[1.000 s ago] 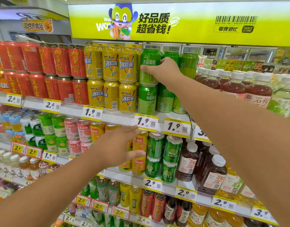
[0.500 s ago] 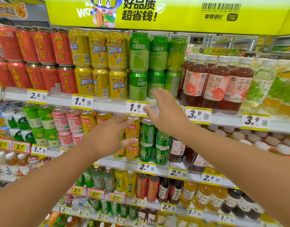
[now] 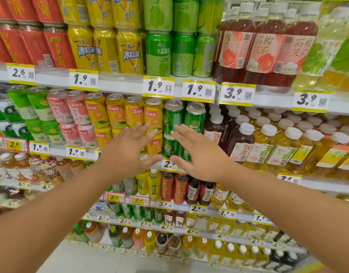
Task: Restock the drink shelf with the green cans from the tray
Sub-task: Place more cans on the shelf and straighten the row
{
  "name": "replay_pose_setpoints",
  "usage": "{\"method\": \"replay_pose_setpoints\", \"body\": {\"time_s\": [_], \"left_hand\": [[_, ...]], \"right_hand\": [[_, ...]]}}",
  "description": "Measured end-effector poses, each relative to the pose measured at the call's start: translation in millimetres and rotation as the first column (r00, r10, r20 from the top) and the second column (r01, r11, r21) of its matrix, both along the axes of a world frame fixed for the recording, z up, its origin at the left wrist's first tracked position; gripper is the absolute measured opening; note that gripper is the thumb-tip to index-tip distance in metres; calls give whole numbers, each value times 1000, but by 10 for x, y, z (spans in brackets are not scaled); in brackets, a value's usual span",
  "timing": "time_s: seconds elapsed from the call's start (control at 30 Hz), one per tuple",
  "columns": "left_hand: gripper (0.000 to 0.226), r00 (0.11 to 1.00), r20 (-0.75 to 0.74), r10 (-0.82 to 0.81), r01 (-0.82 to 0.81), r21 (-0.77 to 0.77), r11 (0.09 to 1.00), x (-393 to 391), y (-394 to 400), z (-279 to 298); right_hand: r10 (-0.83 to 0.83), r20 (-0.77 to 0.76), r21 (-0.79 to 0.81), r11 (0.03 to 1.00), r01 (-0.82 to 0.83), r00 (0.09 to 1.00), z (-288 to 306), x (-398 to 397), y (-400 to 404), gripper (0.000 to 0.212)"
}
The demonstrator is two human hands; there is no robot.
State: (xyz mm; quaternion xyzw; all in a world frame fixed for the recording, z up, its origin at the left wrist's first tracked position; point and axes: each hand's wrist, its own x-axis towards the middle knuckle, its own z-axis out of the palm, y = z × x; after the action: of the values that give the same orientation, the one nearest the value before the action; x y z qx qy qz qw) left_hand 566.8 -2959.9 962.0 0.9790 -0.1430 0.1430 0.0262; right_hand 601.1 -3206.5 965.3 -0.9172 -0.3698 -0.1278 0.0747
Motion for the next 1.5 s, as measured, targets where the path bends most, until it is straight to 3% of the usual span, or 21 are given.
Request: {"method": "replay_pose_setpoints", "body": {"time_s": [0.27,0.37,0.43,0.53,0.7,1.1,1.5], "left_hand": [[90,974,-85,209,-200,98,975,-254,-532,-716],[90,954,-117,274,-264,94,960,-367,-786,-1047],[88,945,-126,302,-296,64,953,-454,-941,-1297],[83,932,-127,339,-333,67,941,-555,-1133,-1675],[78,924,-128,360,-358,44,933,-663,-1315,-2426],[80,913,-258,316,-309,67,949,-971,-1509,-5044],[82,897,-378,228,-236,25,971,-1198,-1926,-7934]], "right_hand": [[-78,-105,-80,994,69,991,-649,-66,-449,77],[-122,-28,-129,985,117,992,-1043,-86,-653,78],[-139,-25,-84,987,136,990,-1321,-116,-775,77],[-121,-160,-66,992,111,980,-1701,-112,-920,79],[-144,-152,-63,989,135,978,-2432,-226,-1083,75],[-213,-242,-183,968,171,947,-5077,-507,-1246,79],[-202,-314,-142,976,164,928,-7903,-791,-1753,71]]}}
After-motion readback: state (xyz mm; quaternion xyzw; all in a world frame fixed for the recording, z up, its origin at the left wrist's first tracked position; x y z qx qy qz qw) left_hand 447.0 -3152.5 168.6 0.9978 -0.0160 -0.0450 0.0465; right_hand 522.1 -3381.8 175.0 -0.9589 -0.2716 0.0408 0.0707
